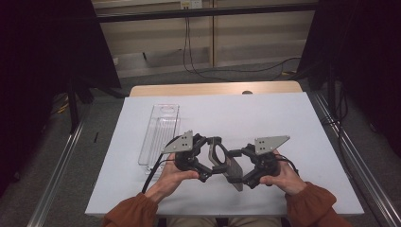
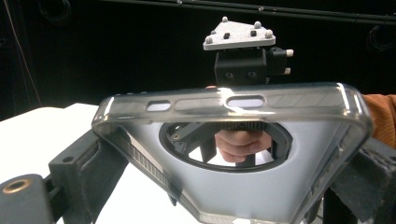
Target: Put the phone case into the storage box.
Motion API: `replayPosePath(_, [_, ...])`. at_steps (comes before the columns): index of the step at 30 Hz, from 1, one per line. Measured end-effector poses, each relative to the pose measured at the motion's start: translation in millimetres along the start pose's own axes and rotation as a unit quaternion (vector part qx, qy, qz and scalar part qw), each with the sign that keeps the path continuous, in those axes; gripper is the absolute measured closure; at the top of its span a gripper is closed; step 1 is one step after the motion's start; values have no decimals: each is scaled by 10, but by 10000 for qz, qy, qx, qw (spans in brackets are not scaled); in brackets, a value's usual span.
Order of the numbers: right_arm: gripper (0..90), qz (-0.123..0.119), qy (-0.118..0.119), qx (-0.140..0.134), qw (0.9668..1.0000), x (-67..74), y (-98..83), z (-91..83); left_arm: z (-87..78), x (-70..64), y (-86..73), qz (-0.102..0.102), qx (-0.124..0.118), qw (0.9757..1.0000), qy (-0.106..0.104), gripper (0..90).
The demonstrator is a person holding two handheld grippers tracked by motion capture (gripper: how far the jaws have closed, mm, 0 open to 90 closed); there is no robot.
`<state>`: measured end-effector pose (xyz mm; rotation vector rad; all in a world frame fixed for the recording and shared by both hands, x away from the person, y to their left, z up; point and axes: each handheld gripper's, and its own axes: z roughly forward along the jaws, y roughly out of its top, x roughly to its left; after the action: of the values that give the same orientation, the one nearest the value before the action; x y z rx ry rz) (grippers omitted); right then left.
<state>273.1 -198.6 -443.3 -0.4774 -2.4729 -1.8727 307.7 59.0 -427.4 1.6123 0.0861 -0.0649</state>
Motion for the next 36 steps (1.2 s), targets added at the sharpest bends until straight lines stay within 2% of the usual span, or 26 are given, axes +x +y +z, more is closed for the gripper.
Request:
replayPosePath(4, [119, -58, -7, -6, 10000, 5, 7, -2, -1, 3, 12, -66, -43, 10000, -32, 88])
replayPosePath(7, [116, -90, -89, 29, 9999, 6, 14, -6, 6, 1, 17, -63, 6, 10000, 33, 97])
replayPosePath(9, [108, -7, -157, 69, 9999, -10, 9, -7, 37, 5, 8, -55, 36, 10000, 73, 104])
replayPosePath(13, [100, 12, -201, 180, 9996, -28, -7, 0, 72, -5, 11, -58, 34, 9999, 95, 115])
replayPosePath(22, [52, 58, -353, 181, 9992, -32, -6, 3, 61, -11, 29, -67, 68, 9997, 237, 126])
replayPosePath(25, [31, 101, -431, 194, 9988, -45, -12, 2, 74, -10, 25, -31, 143, 9994, 305, 127])
replayPosePath(30, [32, 105, -622, 169, 9979, -52, -8, -35, 58, -5, 31, -105, 117, 9991, 383, 127])
replayPosePath(31, [32, 116, -630, 159, 9978, -59, -8, -43, 45, -1, 39, -55, 165, 9989, 439, 127])
replayPosePath(36, [39, 213, -864, 174, 9959, -81, -23, -88, 20, -7, 42, -136, 91, 9985, 518, 127])
